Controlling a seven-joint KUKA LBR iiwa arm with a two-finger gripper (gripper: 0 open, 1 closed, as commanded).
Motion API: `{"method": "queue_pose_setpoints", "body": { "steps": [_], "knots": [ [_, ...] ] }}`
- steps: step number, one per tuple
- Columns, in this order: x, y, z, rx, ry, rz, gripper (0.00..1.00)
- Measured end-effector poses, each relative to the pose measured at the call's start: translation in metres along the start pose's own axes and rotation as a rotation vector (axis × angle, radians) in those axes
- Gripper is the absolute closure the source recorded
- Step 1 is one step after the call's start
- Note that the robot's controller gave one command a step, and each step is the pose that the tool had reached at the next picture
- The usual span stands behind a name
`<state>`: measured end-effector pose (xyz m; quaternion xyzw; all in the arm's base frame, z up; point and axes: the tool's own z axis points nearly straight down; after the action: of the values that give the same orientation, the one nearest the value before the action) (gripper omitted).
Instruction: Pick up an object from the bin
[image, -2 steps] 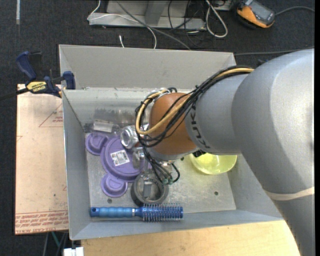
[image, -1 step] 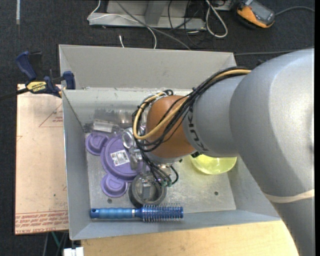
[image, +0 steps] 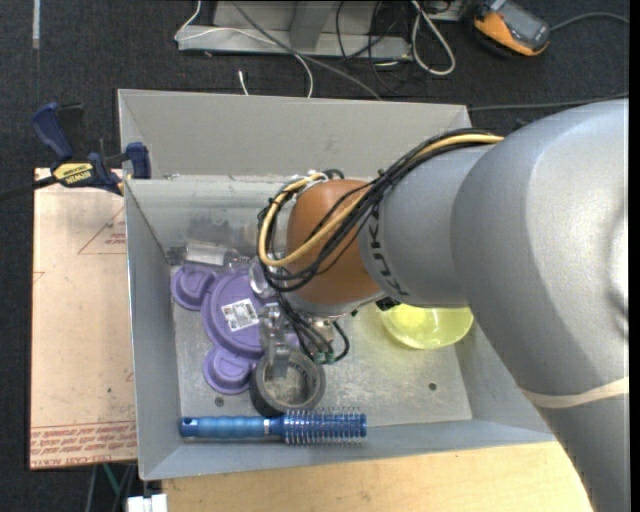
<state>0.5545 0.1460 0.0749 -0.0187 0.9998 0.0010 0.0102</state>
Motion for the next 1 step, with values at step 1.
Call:
{"method": "queue_pose_setpoints", "body": {
  "steps": [1],
  "knots": [
    [-0.0002,0.0000,0.0000,0.000,0.000,0.000,1.00]
  ]
}}
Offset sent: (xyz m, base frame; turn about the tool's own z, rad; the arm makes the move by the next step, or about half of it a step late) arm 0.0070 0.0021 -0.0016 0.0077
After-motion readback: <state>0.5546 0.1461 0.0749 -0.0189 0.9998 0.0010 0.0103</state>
